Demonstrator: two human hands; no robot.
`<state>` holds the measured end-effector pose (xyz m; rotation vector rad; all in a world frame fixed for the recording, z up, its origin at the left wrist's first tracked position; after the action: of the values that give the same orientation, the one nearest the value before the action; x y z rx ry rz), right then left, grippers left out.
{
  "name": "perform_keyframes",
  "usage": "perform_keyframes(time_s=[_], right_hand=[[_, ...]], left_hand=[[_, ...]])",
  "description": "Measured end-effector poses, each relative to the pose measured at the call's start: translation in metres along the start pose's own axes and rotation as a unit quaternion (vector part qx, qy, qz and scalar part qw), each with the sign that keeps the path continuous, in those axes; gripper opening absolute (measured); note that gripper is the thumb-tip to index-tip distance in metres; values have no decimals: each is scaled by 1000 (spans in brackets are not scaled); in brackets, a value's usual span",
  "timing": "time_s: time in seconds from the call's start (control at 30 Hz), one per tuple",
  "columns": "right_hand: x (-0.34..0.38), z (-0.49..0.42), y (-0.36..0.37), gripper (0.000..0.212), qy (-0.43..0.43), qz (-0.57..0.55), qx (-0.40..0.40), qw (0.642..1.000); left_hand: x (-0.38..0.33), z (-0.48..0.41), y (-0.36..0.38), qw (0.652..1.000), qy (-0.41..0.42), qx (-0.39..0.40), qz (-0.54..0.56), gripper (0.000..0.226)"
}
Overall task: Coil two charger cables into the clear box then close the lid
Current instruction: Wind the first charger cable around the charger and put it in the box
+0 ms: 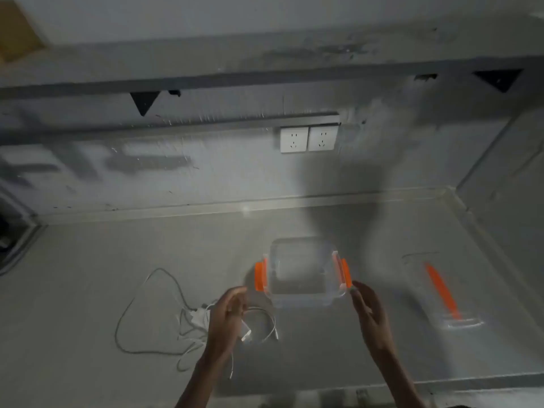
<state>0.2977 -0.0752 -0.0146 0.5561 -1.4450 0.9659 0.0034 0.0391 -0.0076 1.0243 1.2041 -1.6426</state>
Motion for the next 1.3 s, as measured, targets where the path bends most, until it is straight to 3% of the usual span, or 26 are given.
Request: perform_keyframes(time_s=[0.1, 0.2, 0.3, 0.43, 0.5, 0.63, 0.73, 0.83, 0.9, 0.97, 1.03, 1.13, 1.23, 1.3], right_hand=[[-14, -19, 4, 49, 100, -37, 6, 994], [-34, -41, 13, 48, 178, -79, 31, 980], [-49, -57, 19, 57, 193, -69, 62, 977], [-62, -64, 16, 43, 167, -72, 70, 981], [-76, -59, 9, 37, 164, -64, 71, 982], [-92, -43, -2, 37, 155, -49, 76, 984], [-96, -33, -2, 63, 139, 0, 63, 988], [-98, -29, 3, 70, 113, 55, 30, 992], [-96, -24, 13, 81, 111, 28, 5, 993], [-99, -16, 26, 90, 137, -30, -29, 990], [-96, -1, 39, 65, 160, -68, -56, 983], [-95, 16, 59, 48, 187, -97, -109, 972], [-98, 36, 82, 49, 251, -122, -132, 951], [-105, 46, 101, 48, 285, -146, -118, 940]], left_hand=[[7, -26, 20, 998, -67, -4, 0, 19], [13, -48, 50, 989, -146, 18, 19, 36], [13, -49, 71, 983, -175, 43, 25, 35], [18, -37, 91, 979, -204, 23, 1, 35], [19, -22, 94, 980, -199, 9, -20, 30], [43, 1, 100, 982, -184, 13, -44, 48], [61, 4, 95, 980, -192, 15, -40, 49], [62, 2, 79, 991, -131, 13, -29, 39], [57, 1, 63, 994, -93, -4, -58, 39], [59, -5, 43, 990, -74, -35, -116, 21], [73, -13, 25, 984, -102, -53, -135, 21], [99, -27, 18, 971, -112, 3, -211, 24], [136, -39, 36, 939, -132, 116, -297, 70], [167, -45, 50, 914, -166, 166, -331, 83]])
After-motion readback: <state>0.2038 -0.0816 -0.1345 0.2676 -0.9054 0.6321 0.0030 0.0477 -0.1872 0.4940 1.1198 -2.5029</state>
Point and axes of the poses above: each hand's wrist, its own z-axis away from the middle knuckle, its own y-axis out of the palm, x = y × z, the point moved 4 cm from there along -z, towards the middle knuckle, and after that the axes turned 3 degrees about x, right-handed, at the moved point
